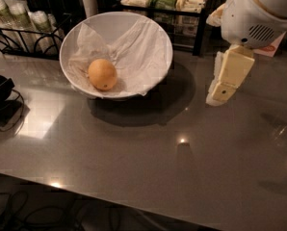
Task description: Pick orange from white bowl
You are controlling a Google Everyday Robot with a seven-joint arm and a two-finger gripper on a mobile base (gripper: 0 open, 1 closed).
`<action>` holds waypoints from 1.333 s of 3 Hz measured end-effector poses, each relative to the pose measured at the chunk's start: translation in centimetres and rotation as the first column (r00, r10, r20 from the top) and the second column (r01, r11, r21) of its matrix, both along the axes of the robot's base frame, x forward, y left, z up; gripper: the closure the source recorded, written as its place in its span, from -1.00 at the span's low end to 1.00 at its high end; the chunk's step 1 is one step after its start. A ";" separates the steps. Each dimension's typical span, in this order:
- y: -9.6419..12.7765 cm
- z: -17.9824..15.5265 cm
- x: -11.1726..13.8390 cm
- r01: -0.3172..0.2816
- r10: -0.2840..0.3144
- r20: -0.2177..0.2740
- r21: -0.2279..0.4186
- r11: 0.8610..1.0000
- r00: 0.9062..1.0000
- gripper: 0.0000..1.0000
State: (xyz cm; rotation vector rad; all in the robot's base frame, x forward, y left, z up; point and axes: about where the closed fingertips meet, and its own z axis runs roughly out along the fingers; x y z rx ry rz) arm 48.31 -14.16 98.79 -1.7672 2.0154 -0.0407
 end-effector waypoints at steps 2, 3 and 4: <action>3.6 -0.1 3.2 -0.049 0.045 0.044 0.095 0.994 0.998 -1.00; 6.8 0.2 5.9 -0.092 0.081 0.073 0.171 0.981 0.994 -1.00; 6.8 0.2 5.9 -0.093 0.081 0.073 0.172 0.981 0.994 -1.00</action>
Offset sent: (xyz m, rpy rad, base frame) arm 0.0688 0.0687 -0.0023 0.1981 -0.0867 0.0853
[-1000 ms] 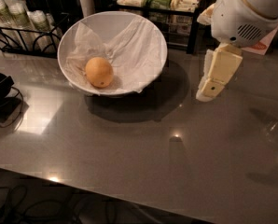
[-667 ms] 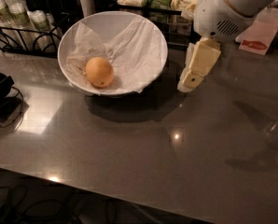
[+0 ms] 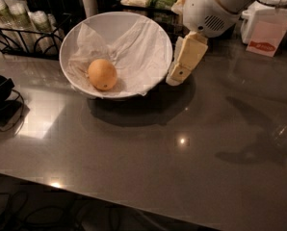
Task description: Pick orange from white bowl
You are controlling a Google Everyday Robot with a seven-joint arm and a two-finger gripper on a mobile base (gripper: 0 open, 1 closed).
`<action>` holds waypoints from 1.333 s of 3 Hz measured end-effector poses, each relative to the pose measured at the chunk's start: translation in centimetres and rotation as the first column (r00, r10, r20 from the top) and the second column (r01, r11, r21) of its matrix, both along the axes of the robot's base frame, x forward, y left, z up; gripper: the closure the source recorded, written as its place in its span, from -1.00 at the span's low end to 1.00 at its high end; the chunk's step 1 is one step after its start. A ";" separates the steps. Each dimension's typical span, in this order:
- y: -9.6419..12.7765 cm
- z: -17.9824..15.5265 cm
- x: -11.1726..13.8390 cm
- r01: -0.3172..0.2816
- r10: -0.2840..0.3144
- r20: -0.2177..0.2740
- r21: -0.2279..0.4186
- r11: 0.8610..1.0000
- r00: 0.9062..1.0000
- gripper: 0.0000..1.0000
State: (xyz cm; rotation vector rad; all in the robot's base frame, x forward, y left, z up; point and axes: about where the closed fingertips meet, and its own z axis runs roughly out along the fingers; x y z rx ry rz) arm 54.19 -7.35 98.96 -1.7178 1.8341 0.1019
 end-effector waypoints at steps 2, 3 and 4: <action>5.0 -2.4 2.2 -0.044 0.049 -0.039 0.106 0.993 0.998 -1.00; 7.7 -3.1 3.6 -0.071 0.080 -0.059 0.148 0.987 0.995 -1.00; 7.7 -3.1 3.6 -0.071 0.080 -0.059 0.148 0.987 0.995 -1.00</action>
Offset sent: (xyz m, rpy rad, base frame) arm 0.0423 0.0895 -0.0435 0.1784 0.0862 0.0834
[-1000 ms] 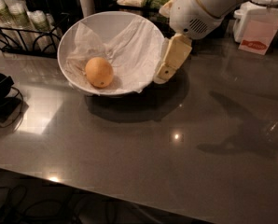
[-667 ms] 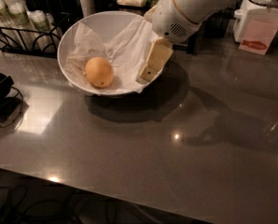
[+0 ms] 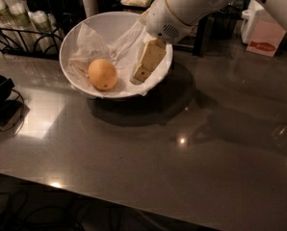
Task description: Pick orange from white bowl
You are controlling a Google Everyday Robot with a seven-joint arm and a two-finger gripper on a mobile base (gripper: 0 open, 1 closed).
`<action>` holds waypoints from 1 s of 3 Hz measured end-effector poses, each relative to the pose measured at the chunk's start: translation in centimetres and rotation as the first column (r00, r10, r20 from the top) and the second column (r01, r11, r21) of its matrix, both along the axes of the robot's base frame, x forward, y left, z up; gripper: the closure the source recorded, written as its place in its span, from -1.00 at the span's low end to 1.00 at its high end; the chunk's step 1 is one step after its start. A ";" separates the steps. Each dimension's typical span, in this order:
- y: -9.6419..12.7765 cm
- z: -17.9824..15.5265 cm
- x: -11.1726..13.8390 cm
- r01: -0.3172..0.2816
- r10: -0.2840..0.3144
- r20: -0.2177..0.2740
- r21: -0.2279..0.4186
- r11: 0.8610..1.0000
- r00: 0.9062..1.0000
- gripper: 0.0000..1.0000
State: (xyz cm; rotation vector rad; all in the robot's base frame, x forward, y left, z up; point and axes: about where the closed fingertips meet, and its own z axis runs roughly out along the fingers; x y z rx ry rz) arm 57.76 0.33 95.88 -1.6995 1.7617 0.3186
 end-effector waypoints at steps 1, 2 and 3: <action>0.8 -0.3 0.5 -0.006 0.006 0.000 0.039 0.999 1.000 -1.00; 3.1 -1.0 1.9 -0.043 0.044 -0.003 0.088 0.995 0.999 -1.00; 5.1 -1.9 3.3 -0.081 0.083 -0.017 0.119 0.990 0.996 -1.00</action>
Offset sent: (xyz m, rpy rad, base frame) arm 0.0407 0.0583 -0.0209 0.1557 0.0140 0.0864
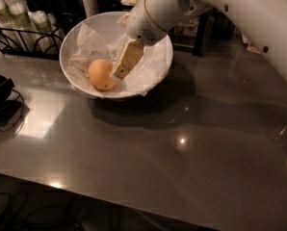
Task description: Pick orange from white bowl
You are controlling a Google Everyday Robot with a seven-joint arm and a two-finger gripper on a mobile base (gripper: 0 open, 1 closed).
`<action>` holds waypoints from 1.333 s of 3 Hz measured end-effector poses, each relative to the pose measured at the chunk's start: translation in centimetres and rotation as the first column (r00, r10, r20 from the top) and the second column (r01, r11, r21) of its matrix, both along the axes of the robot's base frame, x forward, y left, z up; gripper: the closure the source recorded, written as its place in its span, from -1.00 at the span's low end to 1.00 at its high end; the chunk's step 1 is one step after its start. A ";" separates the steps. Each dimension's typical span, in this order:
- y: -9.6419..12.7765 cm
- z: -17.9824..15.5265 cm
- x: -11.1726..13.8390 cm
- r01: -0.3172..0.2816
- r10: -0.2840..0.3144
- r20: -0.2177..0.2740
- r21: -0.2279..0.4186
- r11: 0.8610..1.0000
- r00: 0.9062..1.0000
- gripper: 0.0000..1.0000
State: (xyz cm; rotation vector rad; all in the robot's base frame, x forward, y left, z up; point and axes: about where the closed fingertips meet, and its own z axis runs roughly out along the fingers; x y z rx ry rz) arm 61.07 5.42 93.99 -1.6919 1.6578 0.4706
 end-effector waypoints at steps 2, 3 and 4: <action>0.1 -0.1 -0.2 0.006 -0.006 0.003 0.021 1.000 1.000 -1.00; 1.7 -1.1 -0.8 -0.027 0.028 -0.016 0.059 0.998 0.999 -1.00; 2.7 -1.4 -1.2 -0.044 0.046 -0.021 0.075 0.996 0.999 -0.94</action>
Offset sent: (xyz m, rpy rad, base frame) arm -0.0027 -0.0034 0.0008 0.0464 -0.0121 -0.0236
